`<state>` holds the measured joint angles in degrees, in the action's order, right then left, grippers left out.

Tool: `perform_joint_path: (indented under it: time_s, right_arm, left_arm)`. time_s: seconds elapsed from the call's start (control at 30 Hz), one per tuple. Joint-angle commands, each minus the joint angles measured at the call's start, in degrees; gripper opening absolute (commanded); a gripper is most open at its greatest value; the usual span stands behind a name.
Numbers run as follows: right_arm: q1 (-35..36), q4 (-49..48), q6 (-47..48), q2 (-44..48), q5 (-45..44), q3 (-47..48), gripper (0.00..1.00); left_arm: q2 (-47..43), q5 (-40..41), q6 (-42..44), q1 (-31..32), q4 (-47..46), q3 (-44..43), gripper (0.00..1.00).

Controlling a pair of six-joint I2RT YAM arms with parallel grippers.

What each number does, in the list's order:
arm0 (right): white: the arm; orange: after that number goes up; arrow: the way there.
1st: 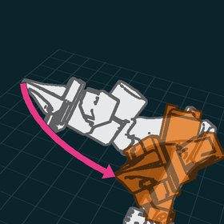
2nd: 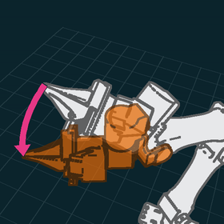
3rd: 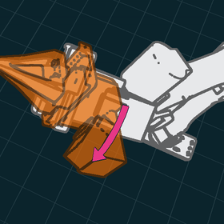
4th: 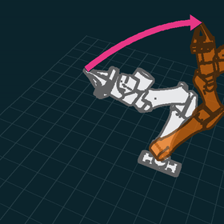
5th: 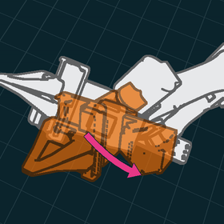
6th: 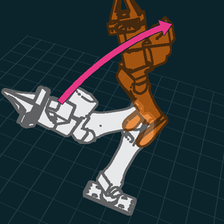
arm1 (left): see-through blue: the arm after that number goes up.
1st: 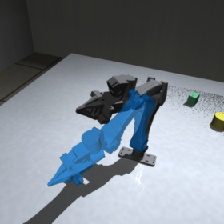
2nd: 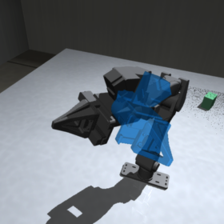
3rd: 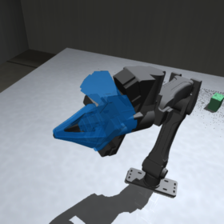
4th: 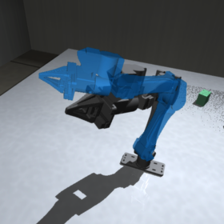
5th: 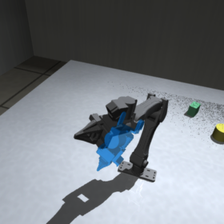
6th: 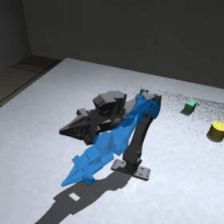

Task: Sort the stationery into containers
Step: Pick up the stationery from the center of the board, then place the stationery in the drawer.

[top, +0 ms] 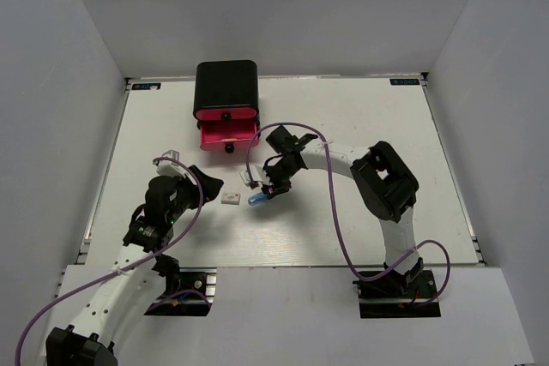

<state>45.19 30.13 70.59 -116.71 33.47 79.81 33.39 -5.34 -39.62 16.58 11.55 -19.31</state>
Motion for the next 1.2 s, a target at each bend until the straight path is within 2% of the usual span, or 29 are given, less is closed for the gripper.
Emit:
perform_joint_path:
  time_s: [0.0, 0.07, 0.13, 0.17, 0.33, 0.5, 0.63, 0.77, 0.97, 1.07, 1.1, 1.17]
  right_arm:
    - [-0.2, 2.2, -3.9, 2.0, -2.8, -0.3, 0.1]
    - [-0.6, -0.6, -7.6, 6.2, -3.1, 0.4, 0.06]
    - [-1.2, -5.1, -12.0, 10.7, -3.9, 1.5, 0.06]
    - [-1.4, -9.5, -15.6, 11.7, -4.1, 2.3, 0.04]
    - [-1.4, -16.2, -20.0, 14.2, -9.0, 5.5, 0.02]
    - [-1.4, -21.2, -21.5, 10.8, -12.2, 9.3, 0.02]
    - [-1.3, -21.1, -20.9, 6.0, -14.6, 16.9, 0.02]
    - [-1.3, -18.9, -19.5, -0.1, -15.4, 23.7, 0.03]
    - [-1.2, -18.1, -17.2, -2.5, -15.2, 23.6, 0.17]
    - [-1.2, -18.0, -17.2, -1.9, -15.1, 22.7, 0.39]
    - [-1.2, -18.2, -17.2, -1.7, -15.1, 22.4, 0.5]
    - [-1.3, -18.5, -18.5, -0.7, -14.9, 22.5, 0.54]
  left_arm:
    - [-0.6, 0.4, -0.7, -0.2, 0.2, 0.1, 0.74]
    - [-0.6, 0.4, -0.7, -0.2, 0.2, 0.6, 0.74]
    - [-0.6, 0.4, -2.0, -0.2, -1.5, 1.2, 0.74]
    - [-0.6, 0.4, -2.0, -0.2, -2.1, 2.0, 0.74]
    - [0.6, 0.4, -3.9, -0.2, -5.7, 3.9, 0.73]
    - [3.6, 0.4, -3.9, -0.2, -7.8, 3.4, 0.72]
    - [6.2, 1.0, -4.6, -0.2, -11.1, 3.4, 0.7]
    - [9.9, 1.6, -6.3, -0.2, -17.5, 3.9, 0.64]
    - [17.0, 1.0, -6.9, -0.2, -23.4, 3.2, 0.59]
    - [20.4, 1.0, -7.4, -0.2, -25.8, 2.6, 0.59]
    - [21.3, 1.0, -7.4, -0.2, -27.0, 2.0, 0.59]
    - [23.2, 0.4, -7.4, -0.2, -28.3, 1.4, 0.58]
